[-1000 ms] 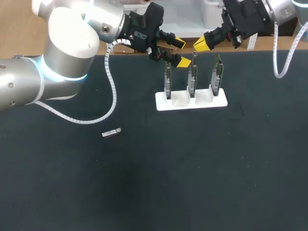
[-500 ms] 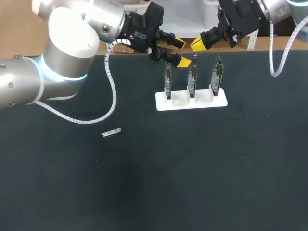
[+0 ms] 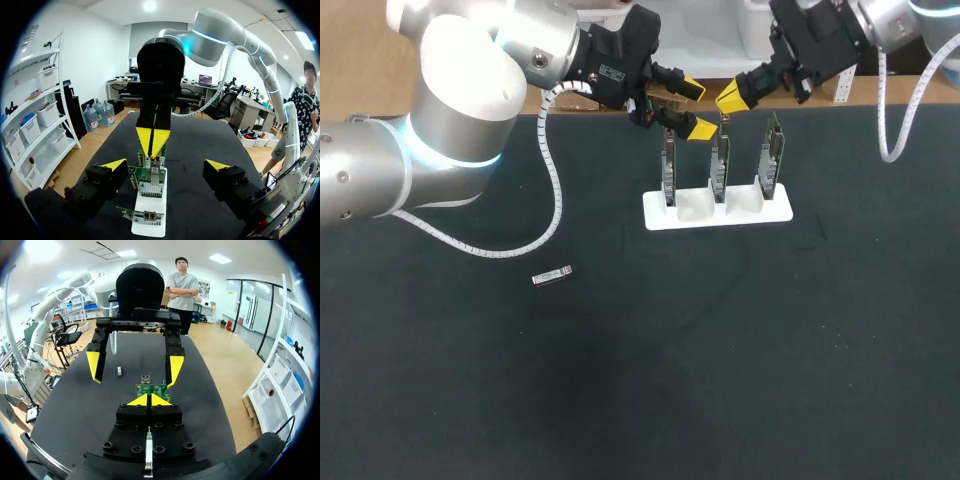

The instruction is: Pick up the optical module with the left hand, and insert it into the network port with the right hand.

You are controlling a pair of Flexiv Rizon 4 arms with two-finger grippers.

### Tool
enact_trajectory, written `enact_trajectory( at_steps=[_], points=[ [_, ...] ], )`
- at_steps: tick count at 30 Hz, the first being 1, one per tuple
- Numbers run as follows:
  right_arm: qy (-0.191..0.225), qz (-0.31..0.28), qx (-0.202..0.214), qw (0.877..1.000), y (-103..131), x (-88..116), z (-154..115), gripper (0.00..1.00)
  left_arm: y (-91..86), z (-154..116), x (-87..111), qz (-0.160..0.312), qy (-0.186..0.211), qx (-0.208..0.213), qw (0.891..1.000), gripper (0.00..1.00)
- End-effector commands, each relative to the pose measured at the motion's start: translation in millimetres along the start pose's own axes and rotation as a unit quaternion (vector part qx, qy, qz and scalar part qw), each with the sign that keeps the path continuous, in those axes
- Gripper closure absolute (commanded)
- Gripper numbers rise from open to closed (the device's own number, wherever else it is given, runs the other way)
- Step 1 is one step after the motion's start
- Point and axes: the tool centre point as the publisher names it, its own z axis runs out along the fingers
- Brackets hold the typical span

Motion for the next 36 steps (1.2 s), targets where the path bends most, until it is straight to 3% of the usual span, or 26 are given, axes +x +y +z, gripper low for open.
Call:
enact_trajectory(
  at_steps=[1, 36],
  points=[
    [0.001, 0.002, -0.001, 1.000, 0.8, 1.5, 1.9, 1.00, 2.5, 0.9, -1.6, -0.001, 0.004, 0.002, 1.000, 0.00],
    [0.027, 0.020, -0.014, 0.999, 5.8, 20.9, 13.8, 1.00, 2.5, 0.9, -1.6, -0.001, 0.004, 0.002, 1.000, 0.00]
  ],
)
